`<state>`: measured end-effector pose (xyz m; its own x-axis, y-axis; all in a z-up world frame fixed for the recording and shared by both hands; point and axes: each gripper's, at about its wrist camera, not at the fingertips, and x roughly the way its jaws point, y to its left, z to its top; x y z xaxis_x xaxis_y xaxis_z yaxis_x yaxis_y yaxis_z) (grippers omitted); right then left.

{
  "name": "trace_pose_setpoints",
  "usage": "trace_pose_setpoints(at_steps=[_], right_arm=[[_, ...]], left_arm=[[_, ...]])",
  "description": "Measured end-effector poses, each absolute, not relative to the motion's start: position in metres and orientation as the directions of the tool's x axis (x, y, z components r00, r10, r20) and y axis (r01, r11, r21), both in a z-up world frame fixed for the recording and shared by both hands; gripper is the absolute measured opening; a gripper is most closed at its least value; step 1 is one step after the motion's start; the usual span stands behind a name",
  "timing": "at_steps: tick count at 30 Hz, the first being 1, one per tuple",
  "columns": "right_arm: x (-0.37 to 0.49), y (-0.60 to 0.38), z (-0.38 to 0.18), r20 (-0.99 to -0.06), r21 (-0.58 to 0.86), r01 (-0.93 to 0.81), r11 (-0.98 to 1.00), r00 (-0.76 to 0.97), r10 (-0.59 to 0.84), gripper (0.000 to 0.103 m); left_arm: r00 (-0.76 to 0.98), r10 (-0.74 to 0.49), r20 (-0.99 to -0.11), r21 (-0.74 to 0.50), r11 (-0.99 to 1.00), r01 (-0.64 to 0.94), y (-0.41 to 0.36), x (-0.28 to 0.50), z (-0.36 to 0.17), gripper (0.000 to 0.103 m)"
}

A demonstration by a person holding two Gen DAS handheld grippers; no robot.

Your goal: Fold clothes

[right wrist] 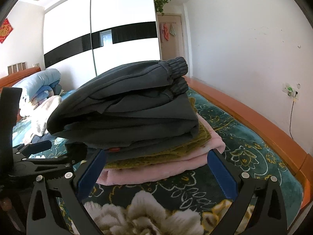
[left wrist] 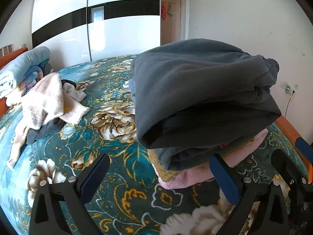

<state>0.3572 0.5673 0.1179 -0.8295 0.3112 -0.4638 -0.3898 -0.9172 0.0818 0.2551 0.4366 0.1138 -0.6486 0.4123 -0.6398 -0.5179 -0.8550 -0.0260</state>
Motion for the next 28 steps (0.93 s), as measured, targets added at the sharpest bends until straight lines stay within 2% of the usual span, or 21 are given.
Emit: trace_pose_setpoints(at_steps=[17,28], right_arm=[[0.3524,0.5651,0.1142,-0.487,0.063,-0.392,-0.918,-0.815,0.315,0.103],[0.3506,0.5626,0.1126,-0.497,0.056,-0.387,-0.920,-0.810,0.311,0.103]], left_arm=[[-0.638,0.415,-0.649,-0.042,-0.857,-0.513,0.4366,0.2525,0.1098,0.103],[-0.665,0.419,-0.619,-0.024,-0.855,-0.518,0.4354,0.2585,0.1141,0.103]])
